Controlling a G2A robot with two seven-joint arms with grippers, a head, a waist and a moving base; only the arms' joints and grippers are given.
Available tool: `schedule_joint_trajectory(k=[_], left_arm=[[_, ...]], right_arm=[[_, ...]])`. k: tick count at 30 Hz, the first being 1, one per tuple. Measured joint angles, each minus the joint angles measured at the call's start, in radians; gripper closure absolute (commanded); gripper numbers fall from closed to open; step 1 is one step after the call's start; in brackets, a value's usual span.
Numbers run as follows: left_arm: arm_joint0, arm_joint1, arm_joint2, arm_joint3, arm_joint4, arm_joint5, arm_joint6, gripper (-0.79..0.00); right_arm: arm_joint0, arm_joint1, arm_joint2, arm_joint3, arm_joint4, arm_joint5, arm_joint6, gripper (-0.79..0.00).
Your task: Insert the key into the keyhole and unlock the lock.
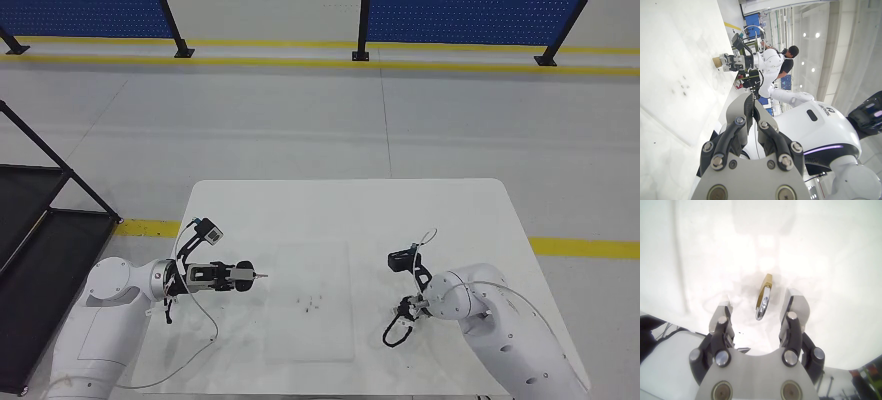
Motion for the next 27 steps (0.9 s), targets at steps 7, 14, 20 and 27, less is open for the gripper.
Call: schedule_joint_trajectory(k=[7,14,20,27], left_arm=[[0.0,0.0,0.0,0.0,0.0,0.0,0.0,0.0],[0.0,0.0,0.0,0.0,0.0,0.0,0.0,0.0],[0.0,0.0,0.0,0.0,0.0,0.0,0.0,0.0],[0.0,0.0,0.0,0.0,0.0,0.0,0.0,0.0]], right_arm=[[0.008,0.004,-0.007,0.007,0.008,0.0,0.0,-0.323],[0.026,0.004,-0.02,0.025,0.024,0.0,0.0,-0.296],[0.053,0.0,-0.04,0.066,0.037,0.0,0.0,-0.117],[0.066,-0.004,-0.042,0.094,0.053,0.0,0.0,0.0]])
